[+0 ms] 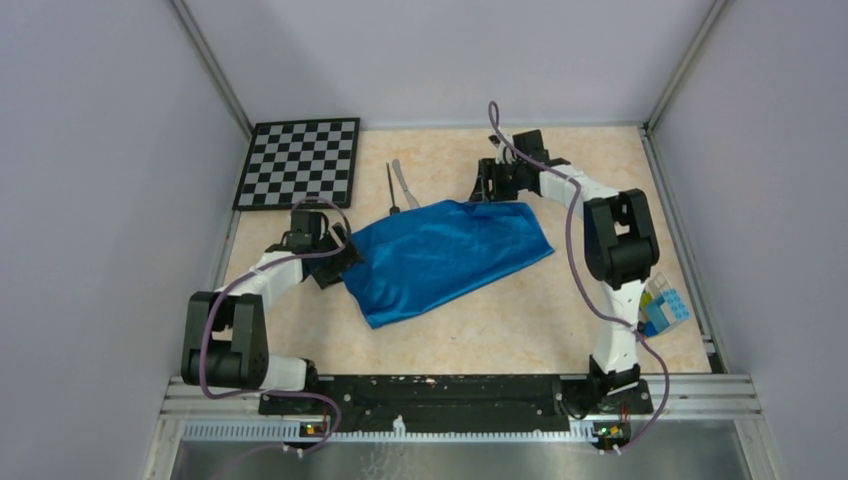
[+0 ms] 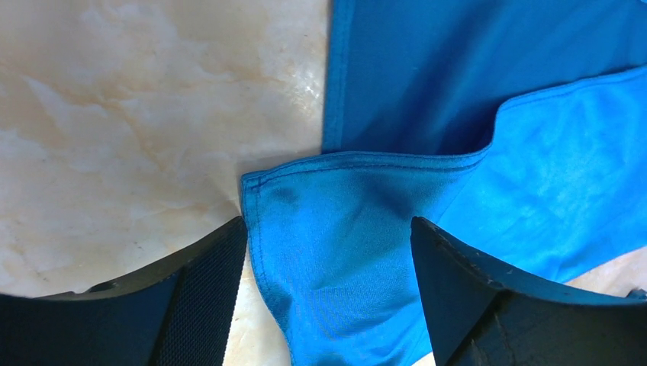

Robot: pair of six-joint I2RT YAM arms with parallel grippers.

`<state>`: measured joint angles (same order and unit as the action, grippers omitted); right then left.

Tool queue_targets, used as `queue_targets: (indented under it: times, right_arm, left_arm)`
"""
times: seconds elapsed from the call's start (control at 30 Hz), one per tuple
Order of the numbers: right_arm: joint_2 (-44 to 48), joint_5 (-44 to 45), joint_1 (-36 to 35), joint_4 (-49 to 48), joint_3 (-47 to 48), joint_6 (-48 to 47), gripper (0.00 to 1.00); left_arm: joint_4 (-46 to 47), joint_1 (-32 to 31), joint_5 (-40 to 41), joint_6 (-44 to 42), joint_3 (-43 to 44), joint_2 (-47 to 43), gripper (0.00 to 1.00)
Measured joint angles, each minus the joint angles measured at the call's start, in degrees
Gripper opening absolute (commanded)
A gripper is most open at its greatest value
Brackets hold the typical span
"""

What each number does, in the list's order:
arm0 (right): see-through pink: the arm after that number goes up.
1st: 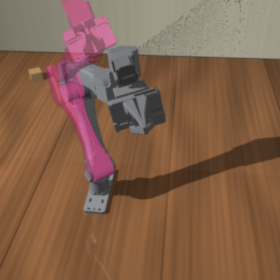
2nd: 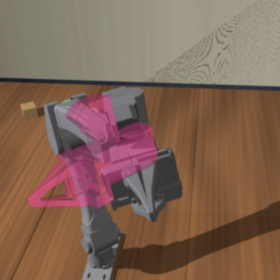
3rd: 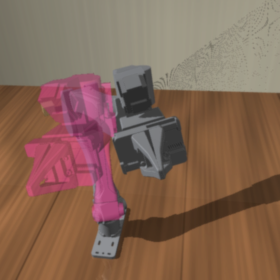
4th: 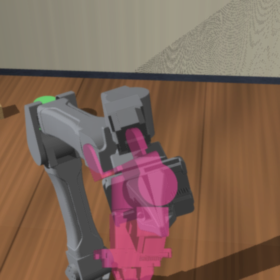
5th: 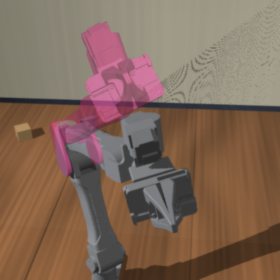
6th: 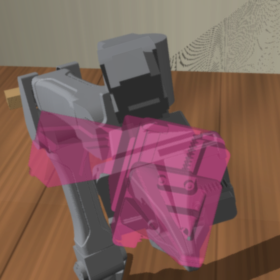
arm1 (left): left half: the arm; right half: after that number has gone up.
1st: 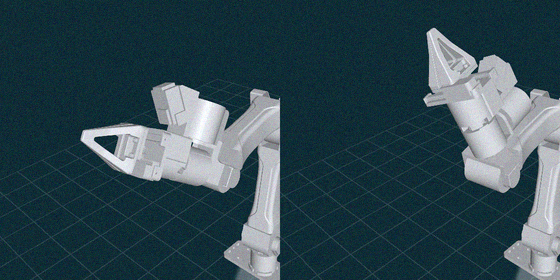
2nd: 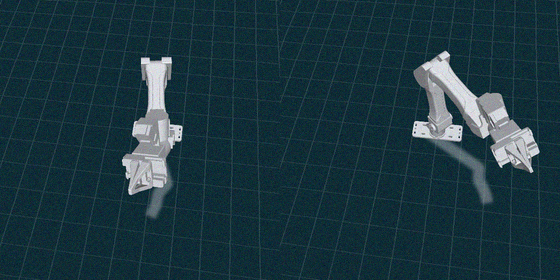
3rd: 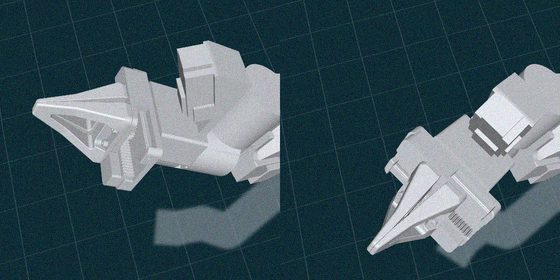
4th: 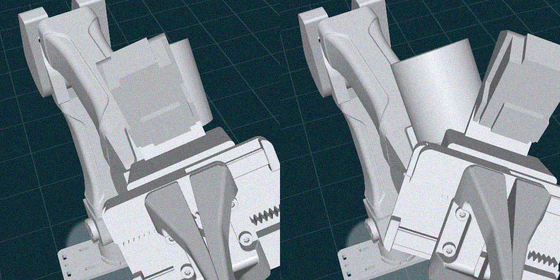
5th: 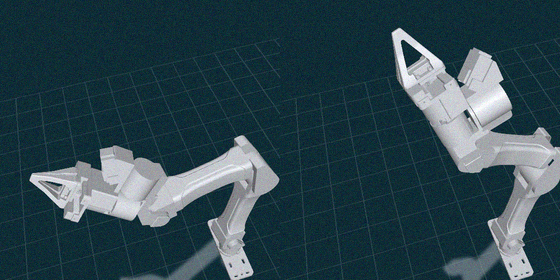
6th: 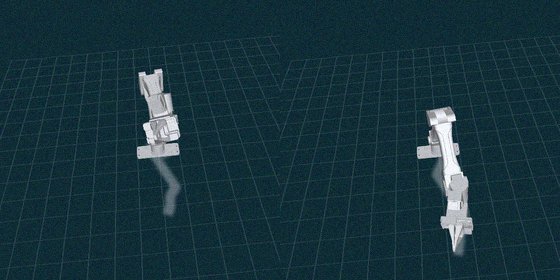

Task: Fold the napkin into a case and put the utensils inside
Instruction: Pick up the crumpled napkin from the center of the board.

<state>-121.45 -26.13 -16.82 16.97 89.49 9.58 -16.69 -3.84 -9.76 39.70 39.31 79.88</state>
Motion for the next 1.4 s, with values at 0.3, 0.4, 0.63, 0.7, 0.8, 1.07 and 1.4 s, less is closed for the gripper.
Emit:
queue_targets:
  times: [0.3,0.4,0.63,0.7,0.8,1.07,1.4]
  right_arm:
    - [13.1,-4.2,0.1,-7.1,-13.0,6.4,0.60]
    - [14.0,-4.0,0.1,-8.1,-14.9,6.8,0.60]
    - [13.3,0.7,-0.8,-11.5,-14.9,2.4,0.61]
    - [12.4,2.1,-1.4,-12.6,-14.9,-0.4,0.61]
    - [11.4,3.2,-2.2,-12.9,-15.0,-4.9,0.61]
    - [14.0,7.7,-4.9,-13.5,-21.3,-13.3,0.59]
    - [11.5,34.3,-22.2,5.5,-8.2,-10.2,0.50]
  left_arm:
    - [1.8,0.0,-2.7,-1.2,-1.3,-1.0,0.84]
    - [2.1,0.0,-2.9,-1.6,-1.4,-1.0,0.83]
    - [2.2,0.0,-3.6,-2.0,-1.8,-1.5,0.83]
    - [2.1,0.0,-3.8,-2.0,-2.2,-2.3,0.84]
    - [2.1,0.0,-3.9,-2.2,-2.3,-2.9,0.85]
    - [2.4,0.0,-4.5,-2.6,-2.5,-3.6,0.87]
    - [2.8,0.1,-6.8,-3.9,-3.0,-3.7,0.87]
